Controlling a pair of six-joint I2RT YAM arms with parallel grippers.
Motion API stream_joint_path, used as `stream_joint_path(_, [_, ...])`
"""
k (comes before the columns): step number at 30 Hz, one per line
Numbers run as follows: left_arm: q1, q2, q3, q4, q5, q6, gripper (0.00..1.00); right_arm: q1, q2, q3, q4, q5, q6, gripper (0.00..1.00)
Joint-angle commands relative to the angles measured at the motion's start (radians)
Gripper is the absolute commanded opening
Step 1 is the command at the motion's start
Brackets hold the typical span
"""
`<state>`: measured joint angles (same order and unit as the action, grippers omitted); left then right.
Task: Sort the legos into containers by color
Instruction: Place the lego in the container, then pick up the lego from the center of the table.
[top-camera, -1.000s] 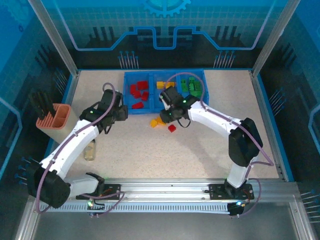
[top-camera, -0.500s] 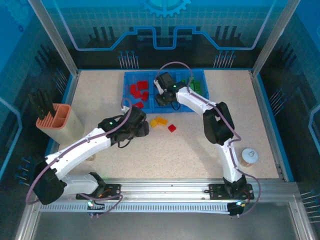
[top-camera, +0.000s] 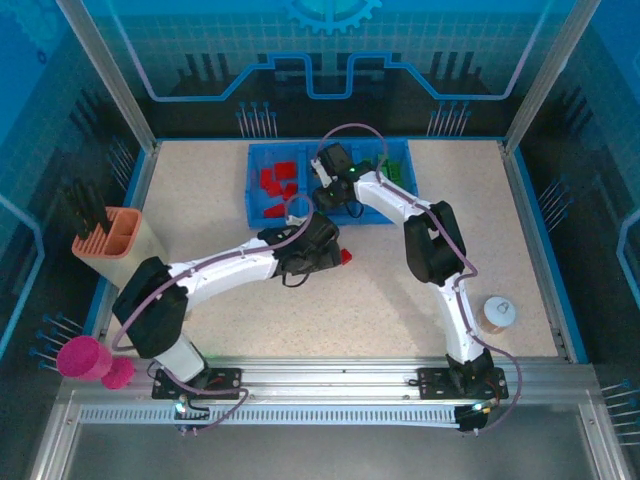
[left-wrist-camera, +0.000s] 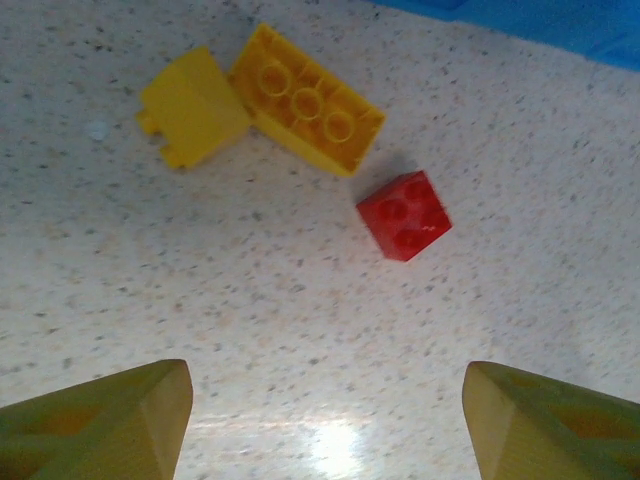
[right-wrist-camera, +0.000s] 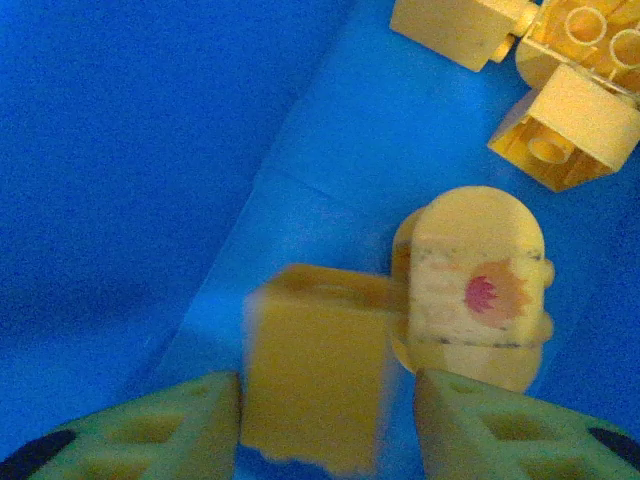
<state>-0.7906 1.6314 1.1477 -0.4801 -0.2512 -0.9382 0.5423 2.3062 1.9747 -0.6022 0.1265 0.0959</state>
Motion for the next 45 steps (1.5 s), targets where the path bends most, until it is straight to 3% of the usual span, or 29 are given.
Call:
stream_joint_path(1, [-0.011, 0.045, 0.065, 0.024, 0.037, -0.086, 0.74, -0.003, -0.091, -0.007, 0.004, -0.013, -0.023, 0.55])
stream_joint_path(14, [-0.027, 0.254, 0.212, -0.021, 0.042, -0.236, 0.74, -0.029, -0.292, -0.09, 0.045, -0.053, -0.025, 0.61])
stream_joint_path(23, [-0.028, 0.39, 0.315, -0.077, 0.016, -0.262, 0.7, -0.128, -0.674, -0.423, 0.184, -0.036, 0.002, 0.66])
stream_joint_path(30, [-0.022, 0.468, 0.357, -0.075, 0.036, -0.26, 0.57, -0.214, -0.866, -0.598, 0.201, -0.023, 0.035, 0.69])
stream_joint_path(38, [-0.014, 0.506, 0.363, -0.107, 0.01, -0.256, 0.55, -0.32, -0.938, -0.746, 0.254, -0.082, 0.097, 0.69])
stream_joint_path(45, [0.007, 0.51, 0.348, -0.104, 0.029, -0.238, 0.4, -0.332, -0.944, -0.796, 0.256, -0.089, 0.108, 0.69])
